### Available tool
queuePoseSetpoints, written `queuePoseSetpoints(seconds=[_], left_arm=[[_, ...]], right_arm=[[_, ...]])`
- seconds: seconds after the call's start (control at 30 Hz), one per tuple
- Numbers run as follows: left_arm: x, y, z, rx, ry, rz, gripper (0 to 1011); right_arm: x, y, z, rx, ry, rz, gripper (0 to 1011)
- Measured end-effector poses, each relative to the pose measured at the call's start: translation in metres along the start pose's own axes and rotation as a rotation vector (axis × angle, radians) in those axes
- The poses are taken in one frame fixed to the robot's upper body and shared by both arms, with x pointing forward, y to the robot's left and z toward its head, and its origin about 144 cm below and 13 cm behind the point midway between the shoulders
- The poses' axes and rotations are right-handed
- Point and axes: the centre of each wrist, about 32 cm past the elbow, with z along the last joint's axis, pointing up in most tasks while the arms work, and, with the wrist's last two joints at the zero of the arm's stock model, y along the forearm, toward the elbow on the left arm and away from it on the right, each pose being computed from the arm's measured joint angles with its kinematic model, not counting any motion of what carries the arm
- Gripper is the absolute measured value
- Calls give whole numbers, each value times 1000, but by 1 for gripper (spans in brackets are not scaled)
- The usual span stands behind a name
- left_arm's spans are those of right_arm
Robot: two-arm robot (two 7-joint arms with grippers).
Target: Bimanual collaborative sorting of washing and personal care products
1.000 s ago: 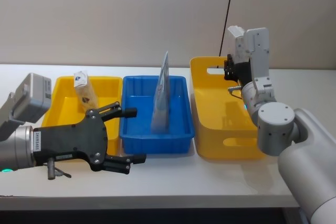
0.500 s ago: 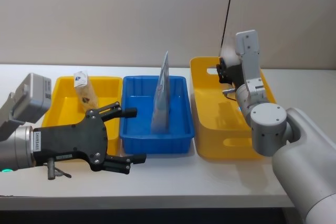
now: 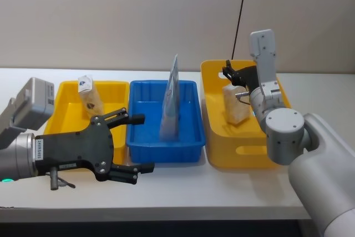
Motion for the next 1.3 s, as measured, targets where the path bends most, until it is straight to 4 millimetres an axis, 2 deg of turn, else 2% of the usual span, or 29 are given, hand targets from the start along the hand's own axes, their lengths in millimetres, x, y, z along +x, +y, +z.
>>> queuePoseSetpoints(seconds=[0.07,0.37,1.0,1.3], left_arm=[[0,0,0,0,0,0,1002],[0,0,0,0,0,0,1001],[0,0,0,0,0,0,1001],[0,0,0,0,0,0,1002]], right_arm=[[1,-2,1,5,3,4,1004],[5,-23,9,43,26,42,1003],[11,-119,27,119,80,151,1004],[1,-147,24,105,87,177,1003]])
